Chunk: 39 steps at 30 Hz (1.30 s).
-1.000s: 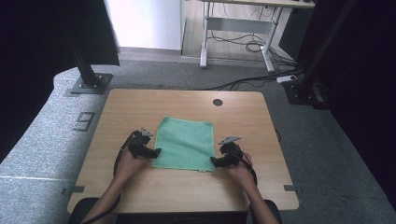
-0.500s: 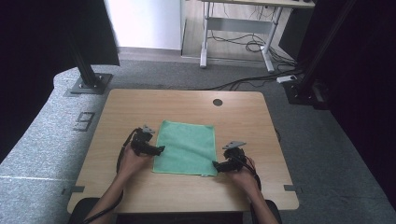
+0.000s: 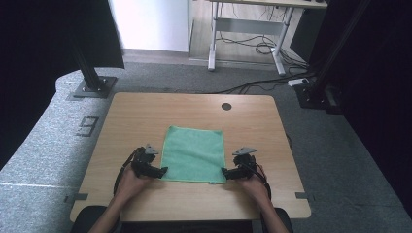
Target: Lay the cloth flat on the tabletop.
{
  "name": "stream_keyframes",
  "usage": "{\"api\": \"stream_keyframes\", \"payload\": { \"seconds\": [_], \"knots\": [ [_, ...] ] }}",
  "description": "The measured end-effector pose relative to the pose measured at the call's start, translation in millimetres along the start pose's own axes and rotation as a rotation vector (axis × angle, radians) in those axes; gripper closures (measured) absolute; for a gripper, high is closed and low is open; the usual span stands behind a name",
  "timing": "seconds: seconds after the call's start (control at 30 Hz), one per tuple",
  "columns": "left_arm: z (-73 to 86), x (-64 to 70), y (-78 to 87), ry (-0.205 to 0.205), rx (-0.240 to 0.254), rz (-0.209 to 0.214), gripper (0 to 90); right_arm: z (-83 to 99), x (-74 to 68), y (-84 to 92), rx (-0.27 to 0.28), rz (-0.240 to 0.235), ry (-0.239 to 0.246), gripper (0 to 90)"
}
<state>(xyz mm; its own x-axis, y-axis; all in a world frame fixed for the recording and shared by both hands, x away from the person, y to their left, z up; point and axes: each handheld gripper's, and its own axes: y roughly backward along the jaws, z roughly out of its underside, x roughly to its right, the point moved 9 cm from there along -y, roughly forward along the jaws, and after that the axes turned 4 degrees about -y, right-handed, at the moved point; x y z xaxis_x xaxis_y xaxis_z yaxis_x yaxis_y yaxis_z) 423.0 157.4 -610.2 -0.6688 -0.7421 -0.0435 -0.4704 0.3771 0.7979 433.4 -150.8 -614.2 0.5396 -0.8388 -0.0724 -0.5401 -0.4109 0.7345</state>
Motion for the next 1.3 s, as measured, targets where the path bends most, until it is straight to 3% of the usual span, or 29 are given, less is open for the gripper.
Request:
{"api": "stream_keyframes", "payload": {
  "seconds": [0.03, 0.17, 0.27, 0.4, 0.43, 0.47, 0.6, 0.67, 0.7, 0.73, 0.83, 0.9, 0.93, 1.13, 1.23, 1.3],
  "knots": [
    [-0.8, 1.0, 0.5, -0.014, -0.006, -0.012, 11.2, -5.1, 1.3, -0.7, 0.014, -0.017, -0.029, 9.7],
    [-4.0, 2.8, -0.6, -0.032, -0.008, 0.018, 11.1, -20.2, 10.7, -4.9, 0.045, 0.022, -0.047, 9.7],
    [-13.6, -4.4, -1.3, -0.030, 0.009, 0.005, 11.1, -23.1, 16.0, -13.2, 0.026, 0.053, -0.031, 9.7],
    [-44.0, -30.4, -10.2, 0.023, 0.076, -0.010, 14.0, -21.1, 17.0, -17.7, 0.015, 0.065, -0.024, 8.7],
    [-59.4, -45.6, -20.3, 0.040, 0.084, -0.033, 14.0, -21.0, 16.9, -16.9, 0.020, 0.074, -0.010, 8.7],
    [-59.4, -45.6, -20.3, 0.040, 0.084, -0.033, 14.0, -21.0, 16.9, -16.9, 0.020, 0.074, -0.010, 8.7],
    [-85.8, -73.6, -42.5, 0.057, 0.089, -0.103, 14.3, -19.7, 17.8, -17.5, 0.031, 0.058, -0.034, 8.3],
    [-92.8, -85.0, -49.6, 0.067, 0.089, -0.135, 14.7, -19.0, 18.4, -17.8, 0.040, 0.057, -0.042, 7.7],
    [-97.5, -98.1, -56.6, 0.083, 0.091, -0.184, 14.8, -19.0, 18.3, -17.7, 0.040, 0.058, -0.042, 7.7],
    [-97.5, -98.1, -56.6, 0.083, 0.091, -0.184, 14.9, -18.9, 18.3, -17.7, 0.041, 0.058, -0.042, 7.7],
    [-98.2, -115.9, -68.6, 0.131, 0.081, -0.215, 15.0, -18.8, 18.4, -17.7, 0.044, 0.057, -0.041, 7.6],
    [-96.4, -122.6, -74.3, 0.140, 0.067, -0.229, 15.0, -18.8, 18.4, -17.8, 0.044, 0.056, -0.041, 7.5],
    [-96.3, -126.6, -76.8, 0.160, 0.074, -0.213, 14.4, -18.8, 18.5, -17.8, 0.044, 0.055, -0.040, 7.5],
    [-96.1, -128.7, -76.1, 0.167, 0.073, -0.218, 14.6, -18.6, 18.6, -17.9, 0.050, 0.054, -0.039, 7.4],
    [-99.5, -106.6, -57.8, 0.148, 0.110, -0.140, 14.1, -18.5, 18.5, -17.9, 0.054, 0.054, -0.040, 7.3],
    [-93.4, -87.6, -46.9, 0.113, 0.109, -0.106, 13.2, -18.4, 18.6, -17.9, 0.056, 0.055, -0.041, 7.1]
  ]
}}
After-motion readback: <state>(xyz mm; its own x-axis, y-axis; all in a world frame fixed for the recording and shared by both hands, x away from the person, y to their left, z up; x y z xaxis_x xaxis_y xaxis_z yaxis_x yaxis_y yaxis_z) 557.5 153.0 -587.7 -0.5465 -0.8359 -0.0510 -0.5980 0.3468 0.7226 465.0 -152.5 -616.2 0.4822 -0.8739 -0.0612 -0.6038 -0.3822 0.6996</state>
